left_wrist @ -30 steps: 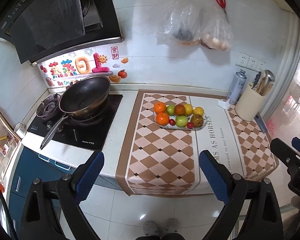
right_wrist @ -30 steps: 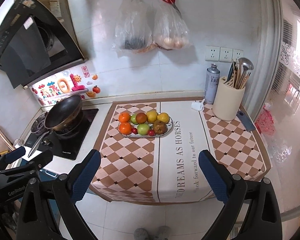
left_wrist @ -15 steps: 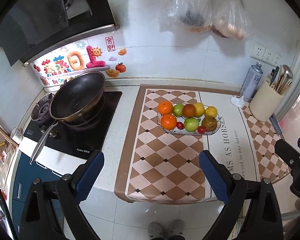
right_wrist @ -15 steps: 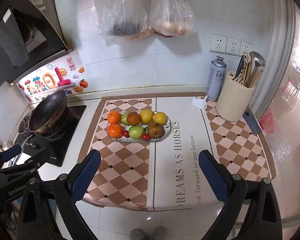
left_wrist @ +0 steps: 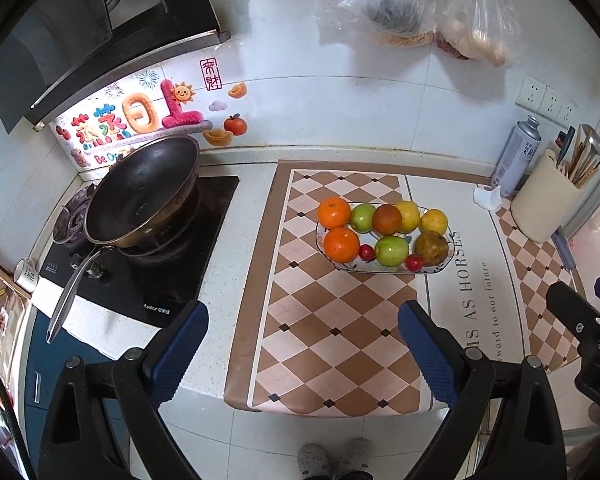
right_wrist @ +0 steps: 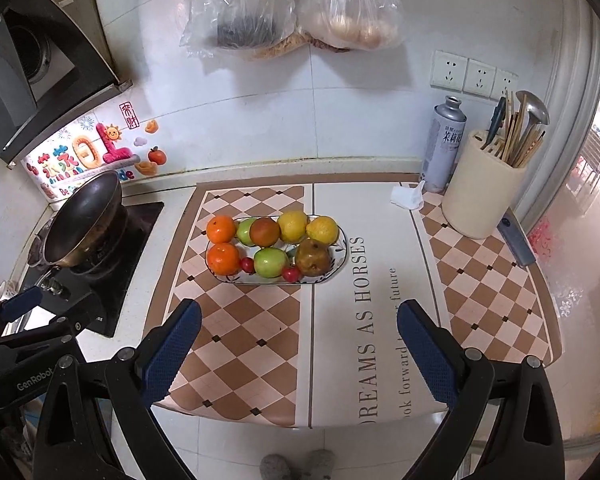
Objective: Organize fruits
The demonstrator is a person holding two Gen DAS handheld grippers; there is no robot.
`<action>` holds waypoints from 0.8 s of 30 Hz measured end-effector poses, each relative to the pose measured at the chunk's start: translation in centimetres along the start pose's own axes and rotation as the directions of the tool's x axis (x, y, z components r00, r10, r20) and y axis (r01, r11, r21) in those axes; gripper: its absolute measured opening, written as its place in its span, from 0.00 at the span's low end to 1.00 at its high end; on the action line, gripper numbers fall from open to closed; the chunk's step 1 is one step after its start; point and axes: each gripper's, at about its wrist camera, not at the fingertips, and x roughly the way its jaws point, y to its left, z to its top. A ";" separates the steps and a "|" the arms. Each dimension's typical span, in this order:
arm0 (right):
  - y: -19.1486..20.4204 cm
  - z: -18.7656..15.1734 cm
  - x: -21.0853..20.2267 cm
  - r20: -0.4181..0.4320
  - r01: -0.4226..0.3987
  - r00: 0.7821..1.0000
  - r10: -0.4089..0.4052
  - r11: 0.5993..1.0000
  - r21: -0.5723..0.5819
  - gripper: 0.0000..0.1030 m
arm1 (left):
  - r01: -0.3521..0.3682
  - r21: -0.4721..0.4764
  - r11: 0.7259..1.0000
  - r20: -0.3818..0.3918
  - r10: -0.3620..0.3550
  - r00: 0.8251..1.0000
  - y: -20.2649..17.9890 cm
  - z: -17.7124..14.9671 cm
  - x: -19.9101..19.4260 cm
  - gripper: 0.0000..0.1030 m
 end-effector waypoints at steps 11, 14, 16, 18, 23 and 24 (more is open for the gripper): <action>-0.2 -0.1 0.1 -0.004 0.008 1.000 -0.008 1.000 -0.003 0.97 | 0.004 0.005 1.000 0.010 -0.004 1.000 -0.4 0.2 0.2 1.00; -0.3 0.0 -0.1 0.000 0.010 1.000 -0.010 1.000 -0.002 0.97 | 0.000 0.003 1.000 0.013 0.000 1.000 -0.5 0.3 0.1 1.00; -0.5 0.1 -0.2 0.000 0.009 1.000 -0.009 1.000 -0.001 0.98 | 0.000 0.002 1.000 0.016 0.000 1.000 -0.5 0.3 0.1 1.00; -0.5 0.1 -0.2 0.002 0.013 1.000 -0.013 1.000 -0.003 0.98 | -0.003 0.001 1.000 0.019 0.003 1.000 -0.6 0.2 0.0 1.00; -0.5 0.1 -0.3 0.003 0.012 1.000 -0.012 1.000 -0.003 0.98 | -0.009 0.001 1.000 0.021 0.009 1.000 -0.6 0.2 -0.1 1.00; -0.6 0.1 -0.3 0.002 0.012 1.000 -0.012 1.000 -0.005 0.98 | -0.011 0.002 1.000 0.023 0.011 1.000 -0.6 0.2 -0.2 1.00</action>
